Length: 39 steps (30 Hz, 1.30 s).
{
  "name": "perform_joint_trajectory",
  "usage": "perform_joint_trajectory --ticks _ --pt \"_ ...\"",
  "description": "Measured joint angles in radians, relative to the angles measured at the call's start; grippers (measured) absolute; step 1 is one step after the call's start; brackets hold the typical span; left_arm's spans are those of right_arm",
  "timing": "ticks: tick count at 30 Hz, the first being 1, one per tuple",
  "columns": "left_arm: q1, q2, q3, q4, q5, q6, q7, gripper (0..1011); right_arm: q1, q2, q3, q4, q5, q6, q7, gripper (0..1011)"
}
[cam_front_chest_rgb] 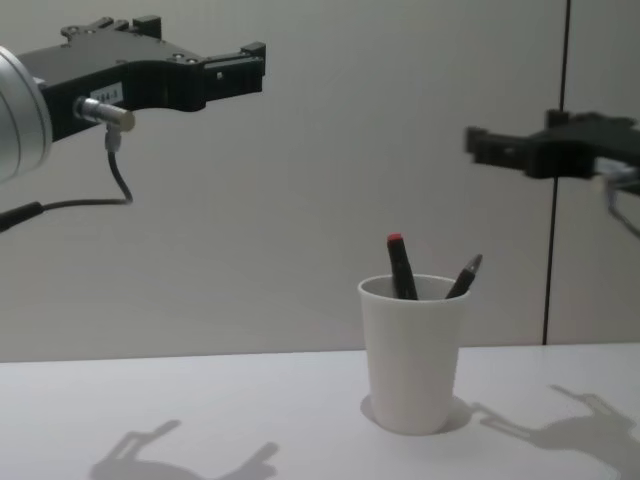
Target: Place the pen into the pen holder.
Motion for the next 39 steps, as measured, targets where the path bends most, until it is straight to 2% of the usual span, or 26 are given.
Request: perform_joint_trajectory --ticks 3,8,13,16,17,24,28,32,39 --pt "0.0 0.0 0.0 0.0 0.0 0.0 0.0 1001 -0.037 0.038 0.023 -0.052 -0.001 0.009 -0.043 1001" --pt "-0.002 -0.001 0.007 0.01 0.0 0.0 0.002 1001 -0.066 0.067 0.042 -0.09 0.0 0.015 -0.076 1001" --pt "-0.011 -0.006 0.03 0.04 0.0 0.004 0.014 1001 -0.073 0.066 0.041 -0.092 0.001 0.015 -0.076 1001" --pt "-0.024 -0.014 0.064 0.083 0.0 0.009 0.03 1001 -0.091 0.065 0.043 -0.1 0.004 0.015 -0.077 1001" --pt "-0.024 -0.014 0.064 0.083 0.0 0.009 0.03 1001 -0.097 0.065 0.043 -0.102 0.005 0.015 -0.078 1001" --pt "-0.05 -0.031 0.136 0.178 0.001 0.02 0.063 1001 -0.174 0.063 0.05 -0.136 0.019 0.015 -0.089 1001" --pt "-0.059 -0.036 0.16 0.209 0.002 0.023 0.074 1001 -0.213 0.062 0.053 -0.154 0.027 0.015 -0.095 1001" --pt "-0.064 -0.039 0.173 0.226 0.002 0.025 0.08 1001 -0.261 0.061 0.058 -0.175 0.035 0.015 -0.103 1001" --pt "-0.064 -0.039 0.175 0.228 0.002 0.026 0.081 1001 -0.324 0.06 0.064 -0.204 0.046 0.015 -0.112 1001"
